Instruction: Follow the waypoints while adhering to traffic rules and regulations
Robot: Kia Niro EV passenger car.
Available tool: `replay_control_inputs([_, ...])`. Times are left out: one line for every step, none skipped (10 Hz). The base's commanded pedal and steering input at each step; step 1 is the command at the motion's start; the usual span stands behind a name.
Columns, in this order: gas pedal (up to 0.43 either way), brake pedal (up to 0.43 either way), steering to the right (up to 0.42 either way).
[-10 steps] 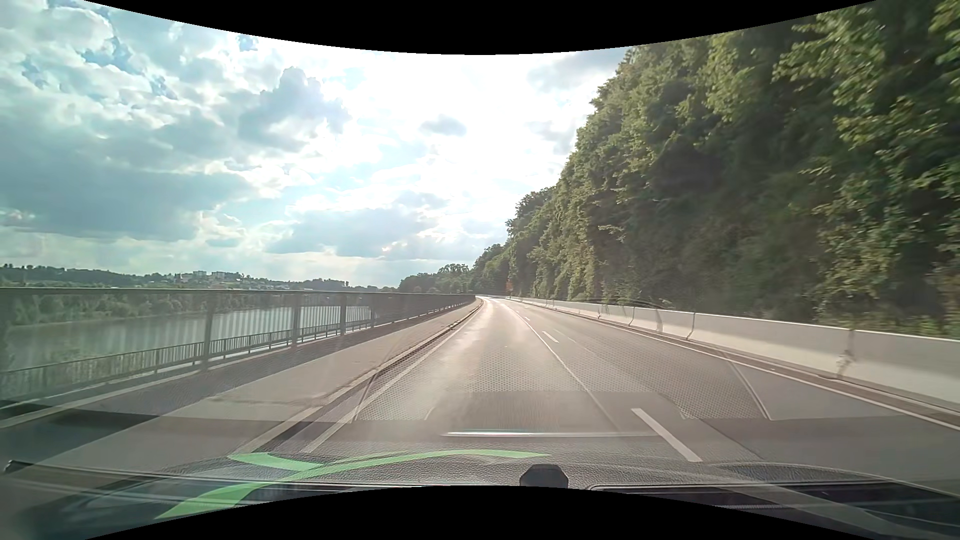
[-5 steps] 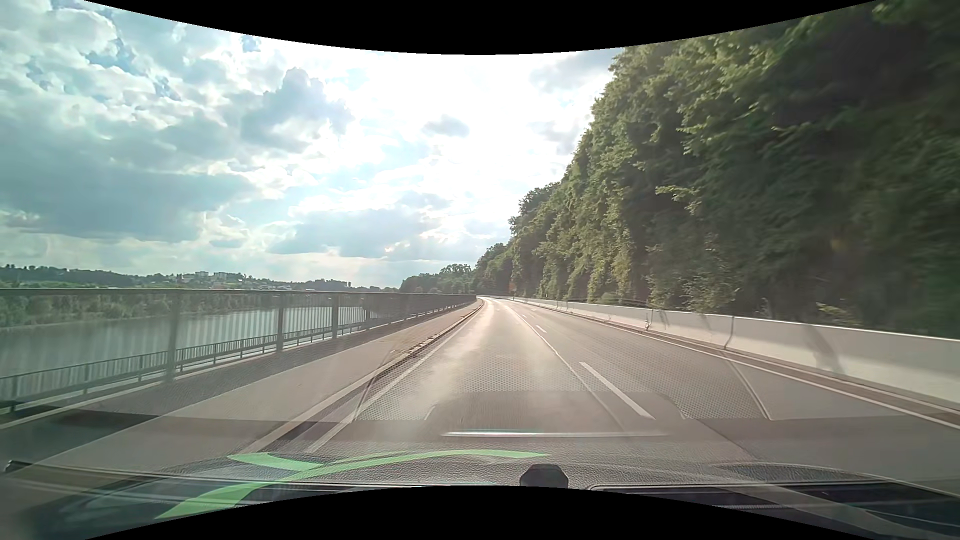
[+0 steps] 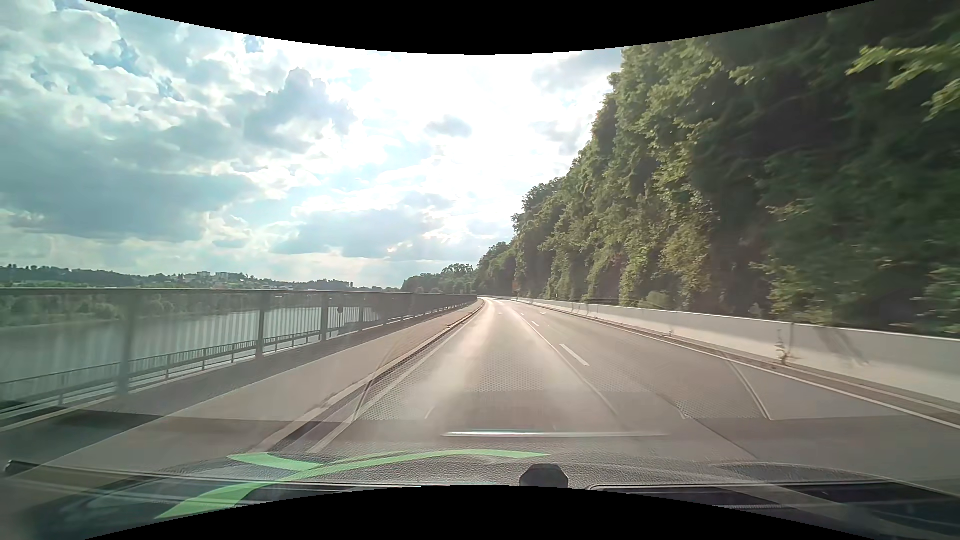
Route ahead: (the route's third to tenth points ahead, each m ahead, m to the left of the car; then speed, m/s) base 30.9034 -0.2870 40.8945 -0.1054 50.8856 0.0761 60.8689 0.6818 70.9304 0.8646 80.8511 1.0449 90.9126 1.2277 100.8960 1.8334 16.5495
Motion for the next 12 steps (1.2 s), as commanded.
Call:
replay_control_inputs([0.209,0.0,-0.005])
replay_control_inputs([0.209,0.0,-0.005])
replay_control_inputs([0.209,0.0,-0.004])
replay_control_inputs([0.209,0.0,-0.003])
replay_control_inputs([0.209,0.0,-0.002])
replay_control_inputs([0.209,0.0,-0.001])
replay_control_inputs([0.209,0.0,-0.001])
replay_control_inputs([0.209,0.0,-0.001])
replay_control_inputs([0.209,0.0,-0.001])
replay_control_inputs([0.209,0.0,-0.002])
replay_control_inputs([0.209,0.0,-0.002])
replay_control_inputs([0.197,0.0,-0.003])
